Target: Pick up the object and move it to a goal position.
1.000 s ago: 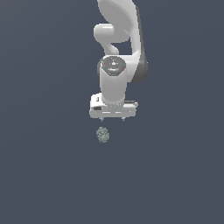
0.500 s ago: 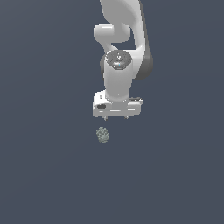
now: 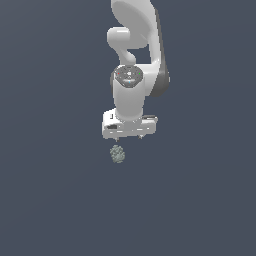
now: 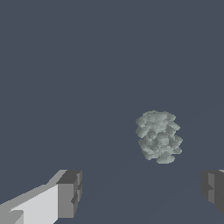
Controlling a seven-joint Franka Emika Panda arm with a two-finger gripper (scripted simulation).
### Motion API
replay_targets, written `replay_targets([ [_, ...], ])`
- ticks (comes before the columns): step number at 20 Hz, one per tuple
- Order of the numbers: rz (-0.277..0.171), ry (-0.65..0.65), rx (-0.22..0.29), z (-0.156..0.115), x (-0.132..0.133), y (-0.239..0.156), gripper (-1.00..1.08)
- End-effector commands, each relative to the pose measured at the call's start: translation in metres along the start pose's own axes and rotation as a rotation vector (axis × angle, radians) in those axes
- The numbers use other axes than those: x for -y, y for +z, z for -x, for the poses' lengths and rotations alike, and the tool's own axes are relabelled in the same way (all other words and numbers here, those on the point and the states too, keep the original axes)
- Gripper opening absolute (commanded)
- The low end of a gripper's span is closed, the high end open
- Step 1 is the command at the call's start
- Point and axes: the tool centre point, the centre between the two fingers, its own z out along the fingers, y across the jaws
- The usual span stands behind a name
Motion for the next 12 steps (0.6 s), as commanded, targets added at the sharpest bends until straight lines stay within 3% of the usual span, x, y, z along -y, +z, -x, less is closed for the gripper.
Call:
replay_targets([
  [1,0.001,-0.03,-0.004,-0.001,-0.008,0.009,1.0],
  [12,0.01,-0.186,-0.025,-0.005,-0.046,0.052,1.0],
])
